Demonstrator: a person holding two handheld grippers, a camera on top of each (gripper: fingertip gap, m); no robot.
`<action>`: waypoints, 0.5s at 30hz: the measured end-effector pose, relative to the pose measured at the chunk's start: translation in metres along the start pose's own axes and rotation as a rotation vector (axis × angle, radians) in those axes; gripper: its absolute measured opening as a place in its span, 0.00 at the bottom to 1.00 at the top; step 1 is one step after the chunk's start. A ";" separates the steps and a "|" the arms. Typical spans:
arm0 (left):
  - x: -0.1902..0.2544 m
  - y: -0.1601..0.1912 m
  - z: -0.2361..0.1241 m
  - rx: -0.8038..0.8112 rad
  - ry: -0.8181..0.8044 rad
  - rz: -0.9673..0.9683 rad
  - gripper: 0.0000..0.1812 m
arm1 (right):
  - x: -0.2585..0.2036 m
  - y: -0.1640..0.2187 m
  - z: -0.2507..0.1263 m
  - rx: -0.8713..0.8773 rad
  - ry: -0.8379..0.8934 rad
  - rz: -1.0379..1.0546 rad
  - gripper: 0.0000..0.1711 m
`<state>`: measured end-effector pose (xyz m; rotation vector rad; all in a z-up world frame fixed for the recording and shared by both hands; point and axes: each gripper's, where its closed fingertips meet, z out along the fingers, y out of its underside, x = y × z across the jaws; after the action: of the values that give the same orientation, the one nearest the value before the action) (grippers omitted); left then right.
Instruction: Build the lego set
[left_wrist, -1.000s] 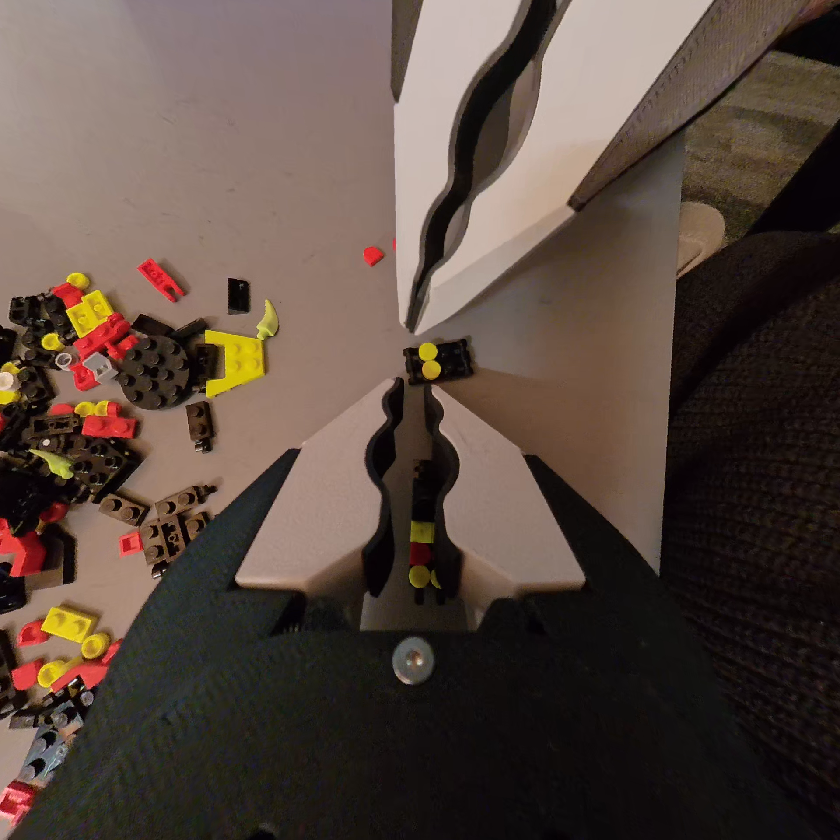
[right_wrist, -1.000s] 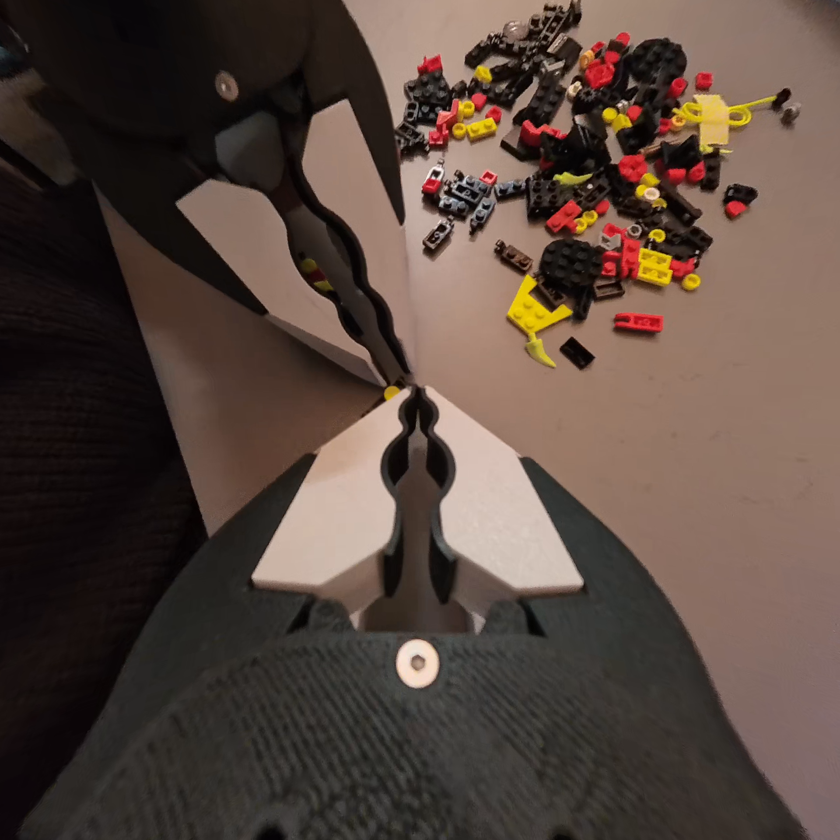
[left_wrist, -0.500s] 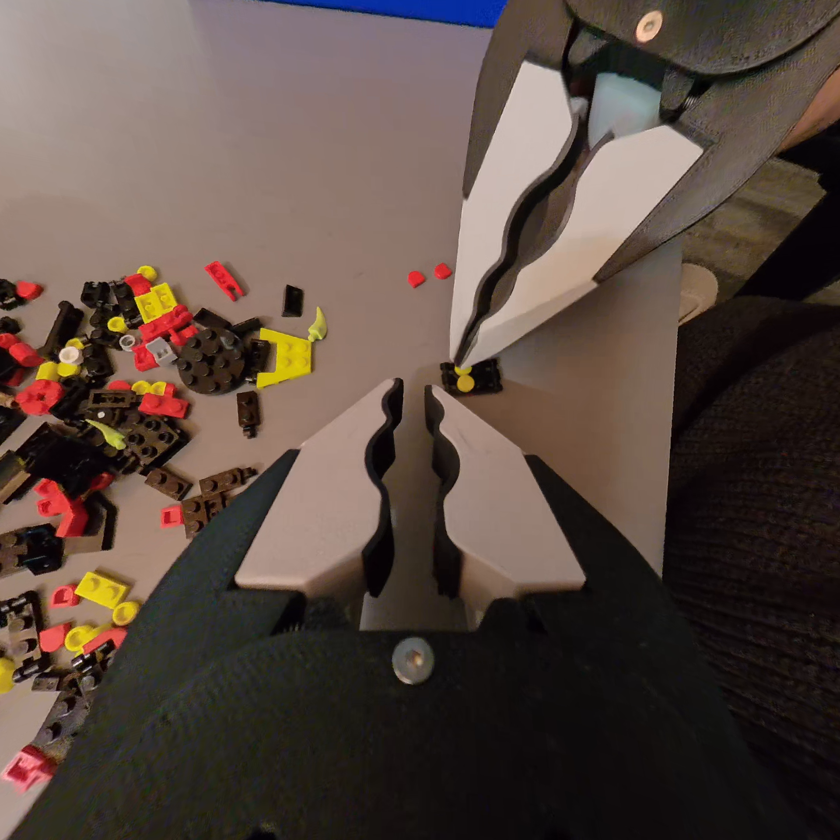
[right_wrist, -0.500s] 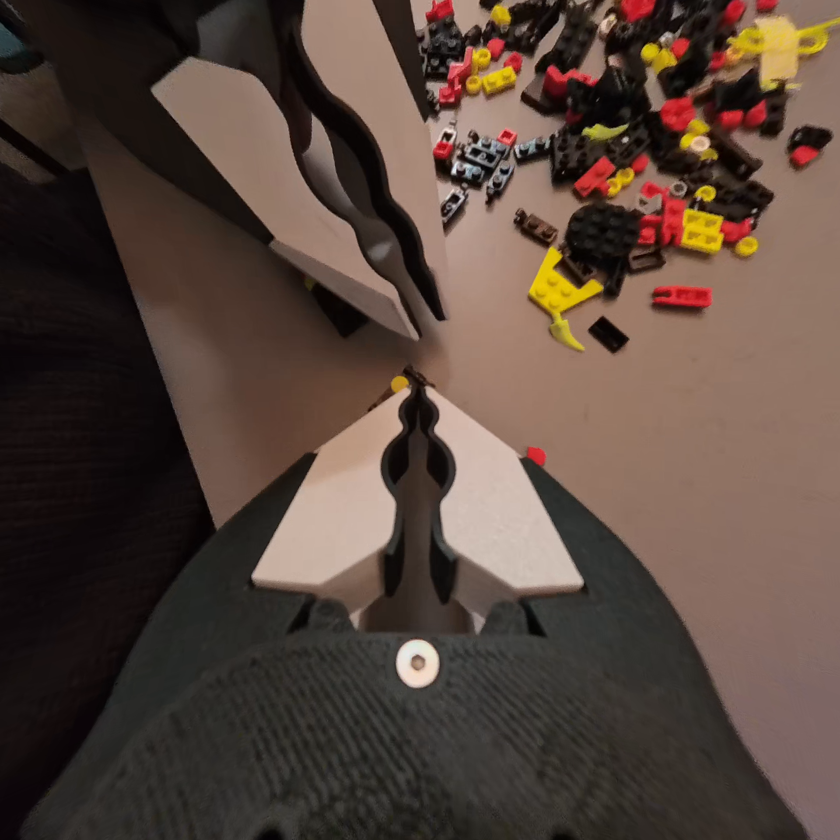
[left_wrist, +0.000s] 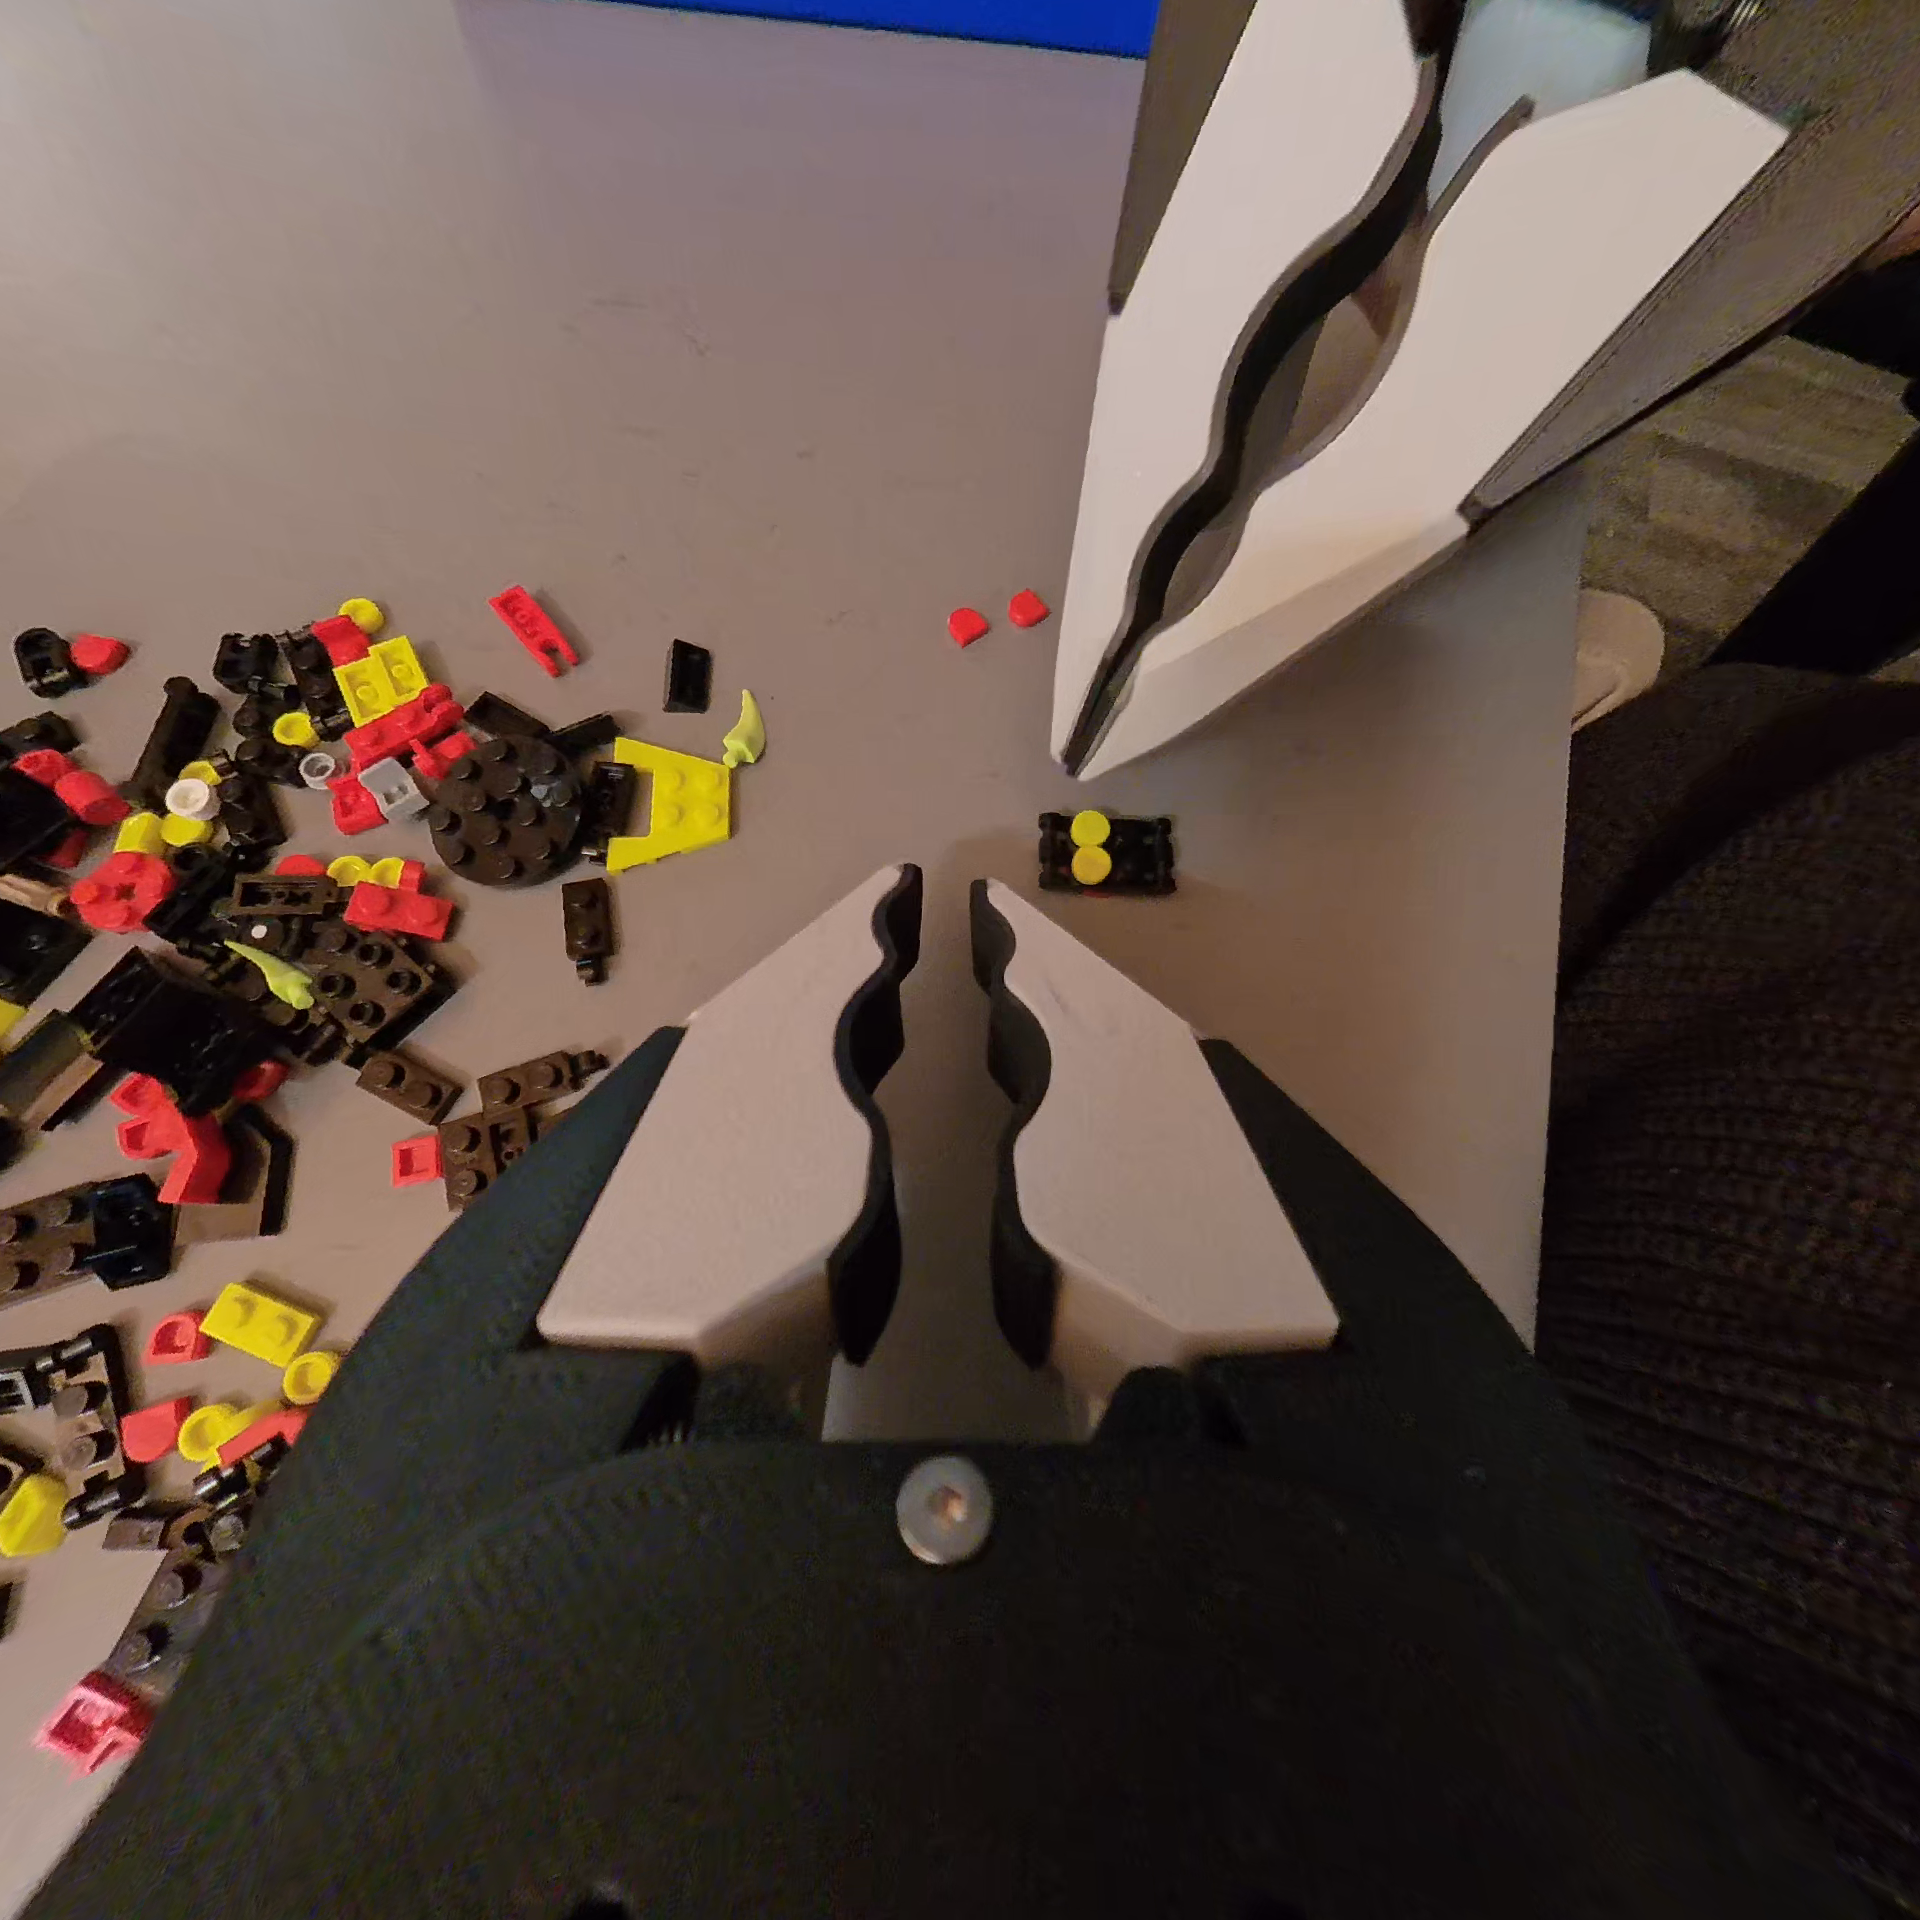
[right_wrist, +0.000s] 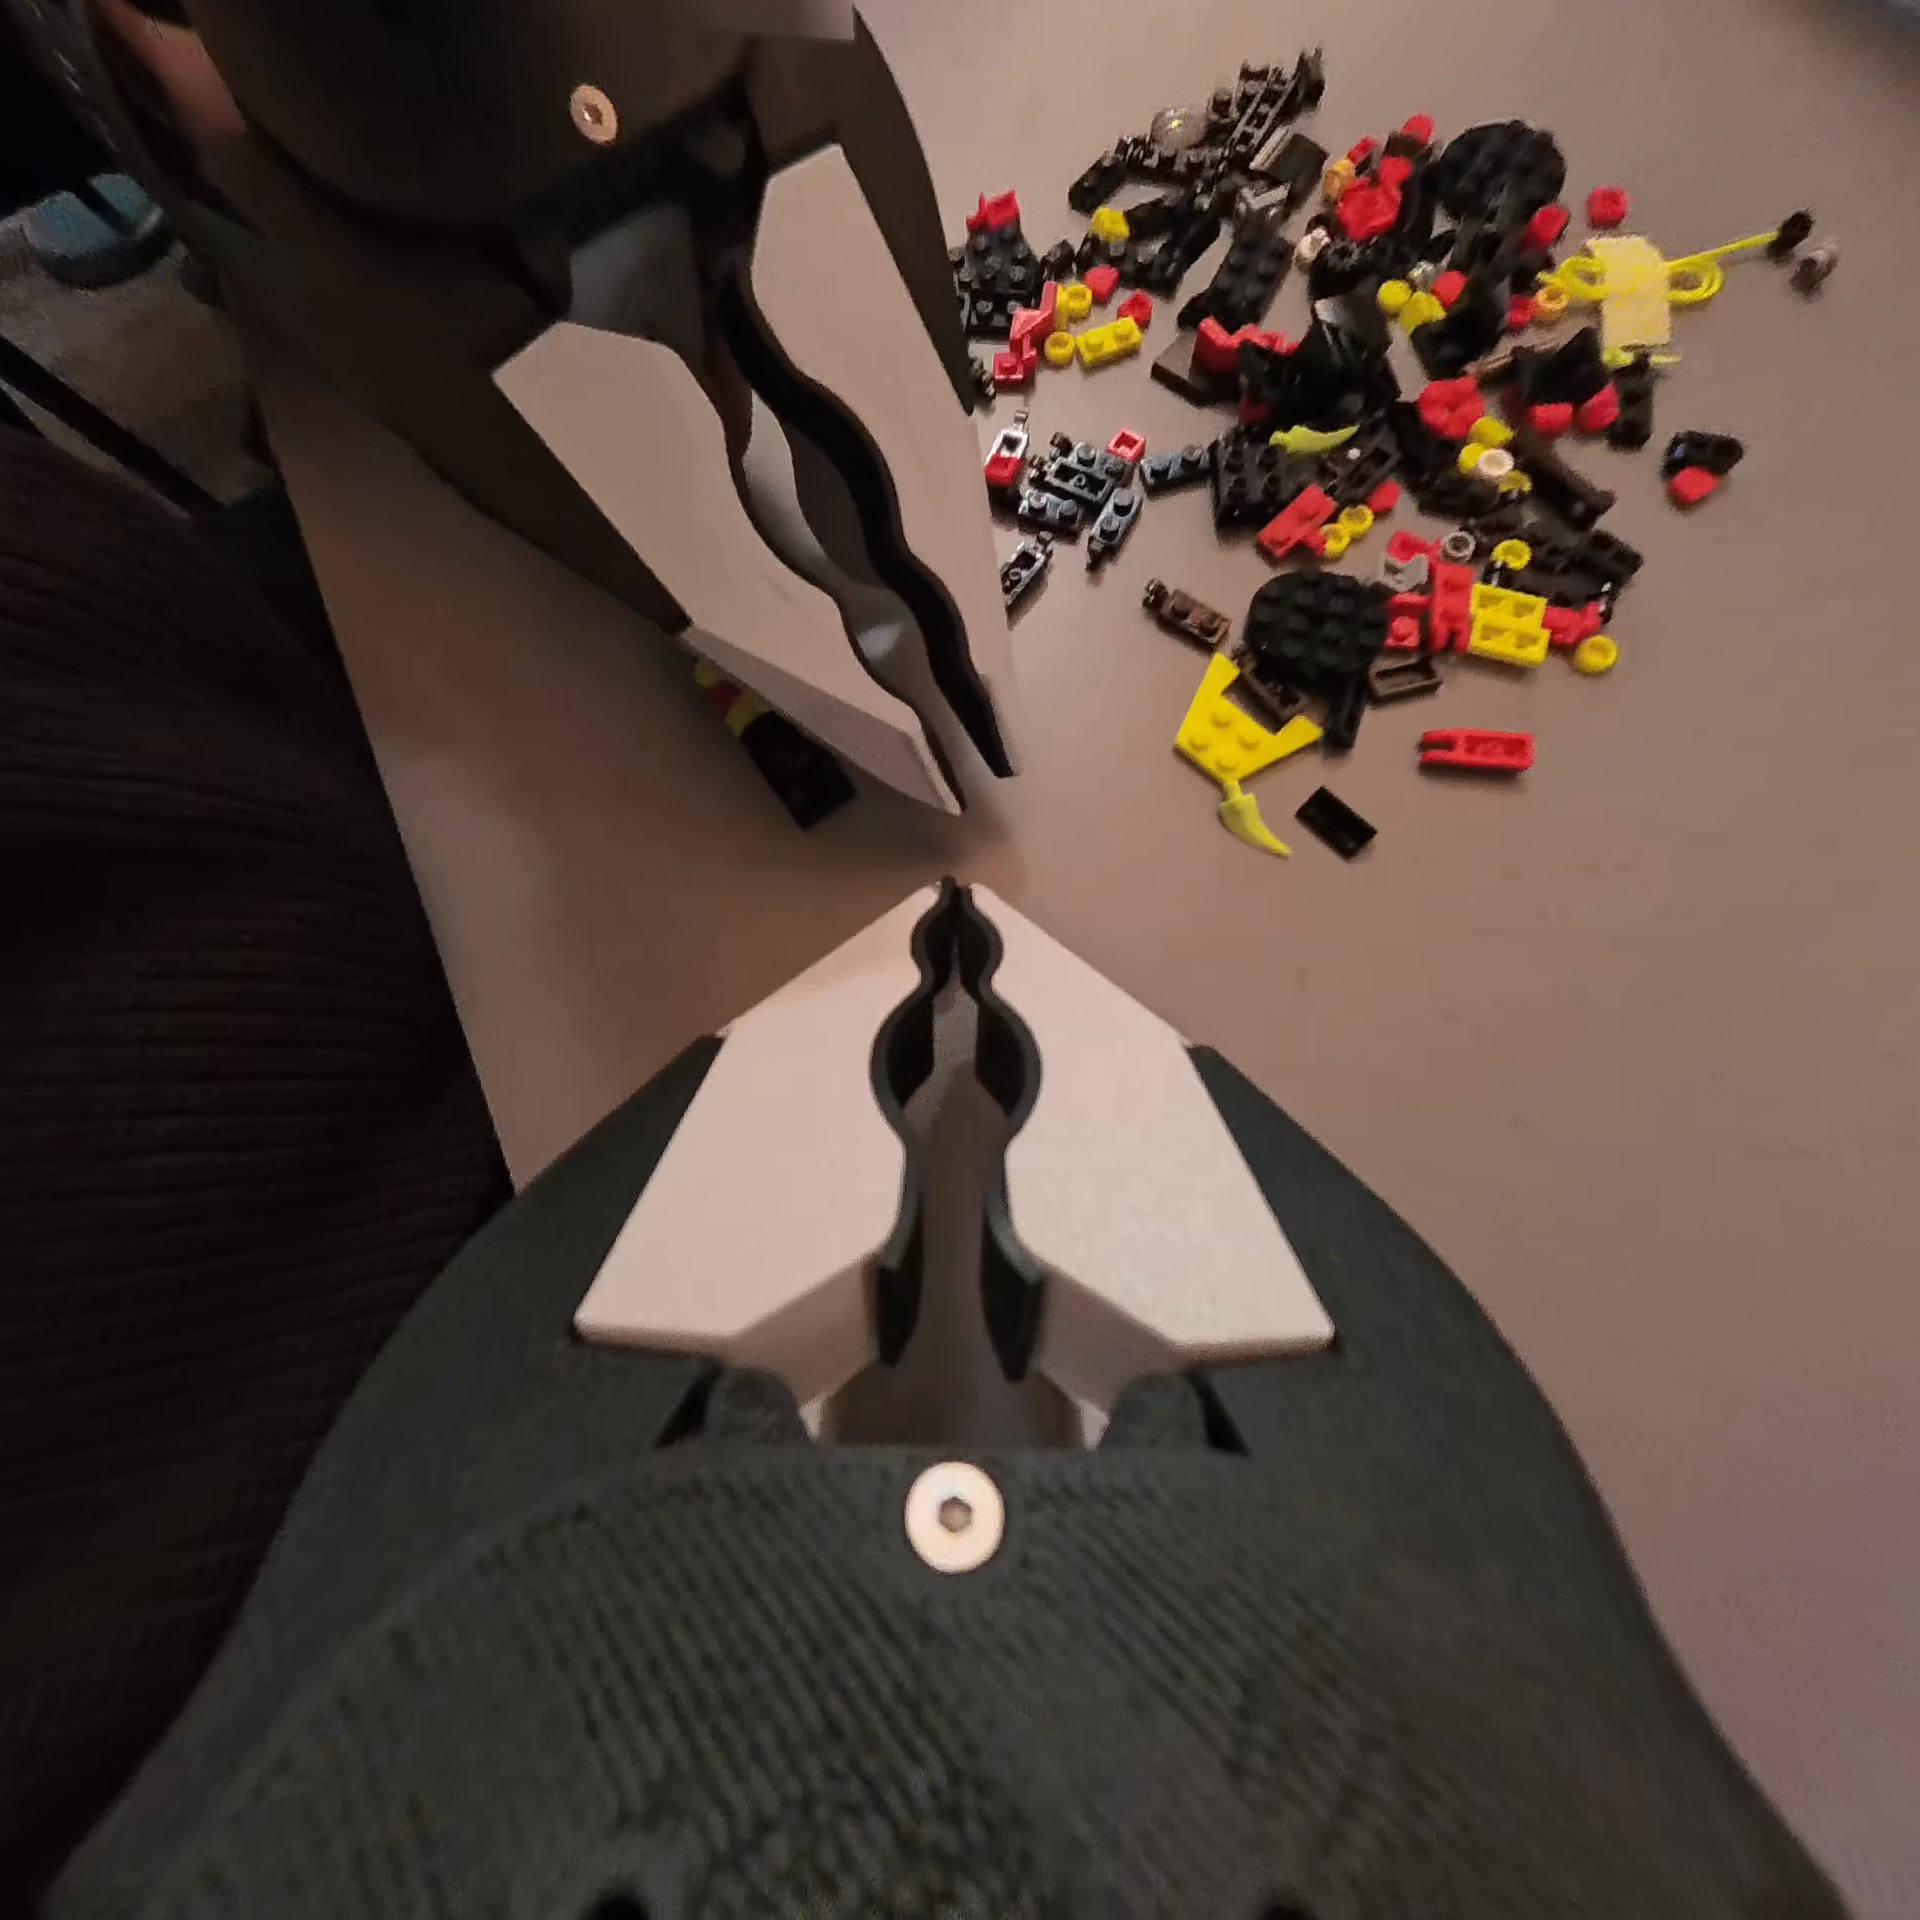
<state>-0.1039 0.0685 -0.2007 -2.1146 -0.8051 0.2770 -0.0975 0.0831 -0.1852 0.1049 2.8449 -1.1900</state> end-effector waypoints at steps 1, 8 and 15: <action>0.000 0.000 0.000 -0.001 0.001 -0.002 0.04 | 0.000 0.001 0.000 -0.001 0.001 -0.002 0.00; -0.001 0.003 0.000 -0.002 0.002 -0.004 0.03 | -0.020 0.011 0.009 -0.052 -0.084 -0.087 0.31; 0.001 0.002 0.000 0.001 0.017 -0.011 0.04 | -0.012 0.026 0.018 -0.133 -0.036 -0.115 0.24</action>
<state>-0.1017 0.0681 -0.2022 -2.1085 -0.8064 0.2535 -0.0833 0.0883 -0.2155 -0.0865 2.9225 -1.0057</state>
